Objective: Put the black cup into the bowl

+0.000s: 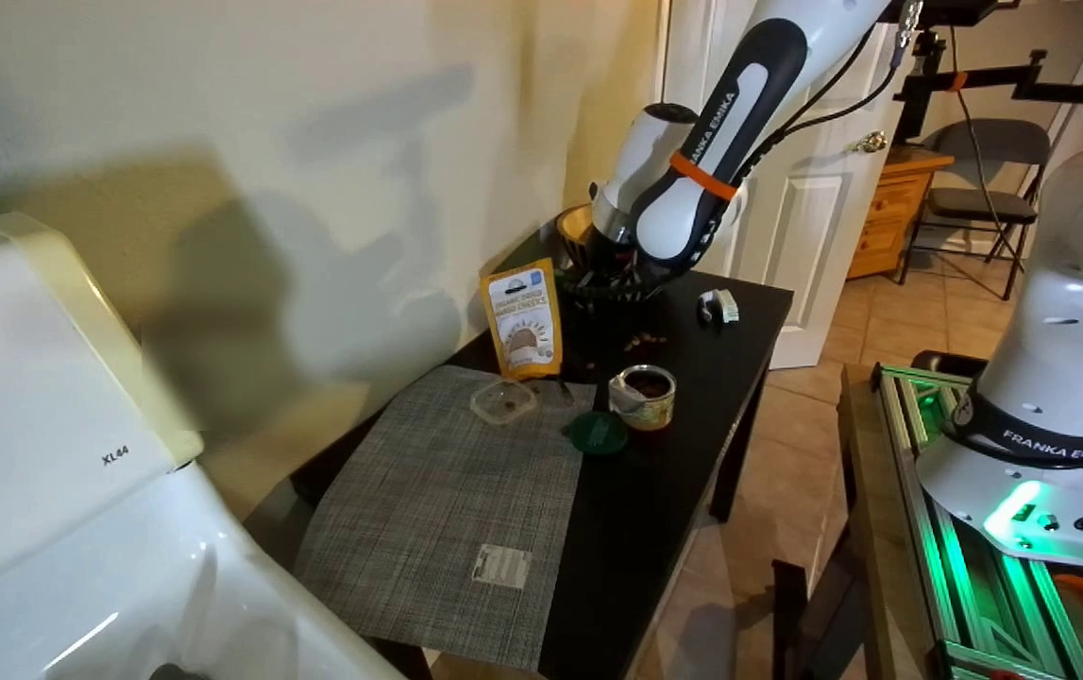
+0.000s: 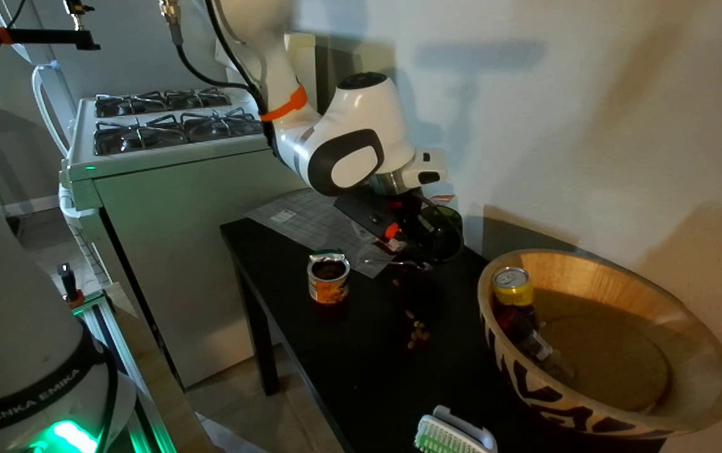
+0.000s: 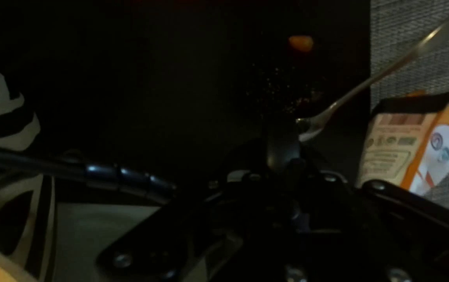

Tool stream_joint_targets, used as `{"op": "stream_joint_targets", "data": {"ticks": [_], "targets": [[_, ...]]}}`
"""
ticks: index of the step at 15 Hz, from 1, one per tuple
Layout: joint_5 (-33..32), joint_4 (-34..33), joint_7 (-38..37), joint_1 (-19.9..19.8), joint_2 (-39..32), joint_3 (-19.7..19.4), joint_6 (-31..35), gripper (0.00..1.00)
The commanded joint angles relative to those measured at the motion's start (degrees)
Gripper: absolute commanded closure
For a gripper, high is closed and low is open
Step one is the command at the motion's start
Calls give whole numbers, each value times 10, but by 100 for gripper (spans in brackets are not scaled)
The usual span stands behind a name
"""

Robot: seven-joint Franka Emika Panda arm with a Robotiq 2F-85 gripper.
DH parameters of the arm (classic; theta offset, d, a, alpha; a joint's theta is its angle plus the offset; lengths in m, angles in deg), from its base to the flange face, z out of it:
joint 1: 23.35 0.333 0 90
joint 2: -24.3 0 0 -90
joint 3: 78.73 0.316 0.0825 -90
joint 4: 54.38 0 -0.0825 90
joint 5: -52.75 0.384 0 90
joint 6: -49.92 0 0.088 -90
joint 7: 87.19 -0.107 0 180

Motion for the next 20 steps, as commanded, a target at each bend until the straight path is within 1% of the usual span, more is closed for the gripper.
{"op": "stream_joint_targets", "data": {"ticks": [1, 3, 4, 5, 6, 7, 8, 9, 10, 11, 12, 13, 14, 15, 18, 20], "targets": [[-15, 26, -20, 27, 106, -33, -71, 94], [-51, 20, -42, 34, 152, -55, -125, 94], [-85, 17, -63, 33, 176, -66, -148, 94], [-131, 11, -94, 24, 201, -74, -171, 94], [-185, -2, -137, 7, 213, -81, -175, 94], [-193, -11, -153, -4, 233, -76, -199, 94], [-208, -21, -185, -20, 240, -79, -196, 94], [-214, -32, -201, -32, 242, -81, -194, 94], [-195, -39, -203, -39, 246, -87, -195, 94], [-168, -46, -198, -89, 239, -52, -186, 94], [-187, -56, -225, -70, 230, -87, -174, 94], [-176, -65, -232, -83, 217, -88, -169, 94], [-143, -76, -223, -120, 193, -64, -158, 94], [-123, -87, -223, -125, 175, -69, -148, 94], [-35, -137, -189, -139, 110, -80, -148, 94], [45, -186, -148, -143, 54, -87, -158, 94]]}}
